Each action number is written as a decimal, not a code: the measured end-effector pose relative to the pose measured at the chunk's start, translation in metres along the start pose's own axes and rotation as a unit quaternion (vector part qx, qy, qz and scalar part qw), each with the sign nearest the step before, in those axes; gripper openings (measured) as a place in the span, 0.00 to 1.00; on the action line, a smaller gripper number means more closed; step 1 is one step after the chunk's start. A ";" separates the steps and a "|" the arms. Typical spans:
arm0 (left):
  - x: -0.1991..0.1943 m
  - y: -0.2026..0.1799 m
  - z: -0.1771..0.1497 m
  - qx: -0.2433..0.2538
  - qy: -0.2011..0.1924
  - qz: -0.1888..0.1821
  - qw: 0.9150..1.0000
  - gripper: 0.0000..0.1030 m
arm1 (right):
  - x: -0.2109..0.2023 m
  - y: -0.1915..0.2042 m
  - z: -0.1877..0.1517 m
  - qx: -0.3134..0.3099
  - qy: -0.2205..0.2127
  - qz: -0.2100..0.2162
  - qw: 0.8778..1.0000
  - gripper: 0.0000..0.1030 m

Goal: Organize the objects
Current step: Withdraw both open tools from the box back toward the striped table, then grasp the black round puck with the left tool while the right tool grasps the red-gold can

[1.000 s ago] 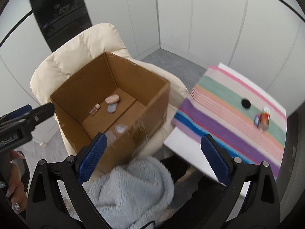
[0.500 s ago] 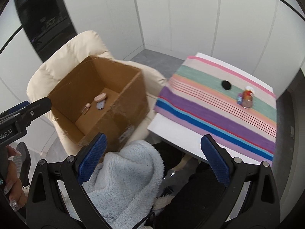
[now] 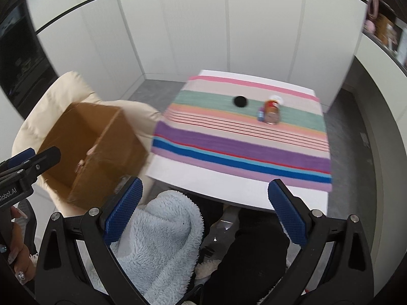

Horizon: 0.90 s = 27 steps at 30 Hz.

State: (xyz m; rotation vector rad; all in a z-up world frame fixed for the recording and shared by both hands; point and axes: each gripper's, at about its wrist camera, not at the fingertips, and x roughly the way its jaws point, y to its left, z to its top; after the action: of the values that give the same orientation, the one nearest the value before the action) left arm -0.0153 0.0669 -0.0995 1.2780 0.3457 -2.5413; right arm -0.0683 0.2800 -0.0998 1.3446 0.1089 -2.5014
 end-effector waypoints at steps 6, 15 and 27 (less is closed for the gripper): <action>0.015 -0.039 0.006 0.032 0.007 -0.025 0.999 0.91 | -0.003 -0.050 -0.005 0.047 0.003 -0.031 0.998 0.98; 0.045 -0.089 0.010 0.071 0.031 -0.043 0.996 0.91 | 0.007 -0.110 -0.011 0.102 0.016 -0.060 0.993 0.98; 0.125 -0.126 0.053 0.078 0.028 -0.034 0.996 0.91 | 0.063 -0.155 0.021 0.119 0.013 -0.067 0.991 0.98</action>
State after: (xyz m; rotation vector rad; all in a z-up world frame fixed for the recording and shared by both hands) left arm -0.1698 0.1496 -0.1588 1.4174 0.2086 -2.6384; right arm -0.1634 0.4089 -0.1512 1.5081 -0.0997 -2.6778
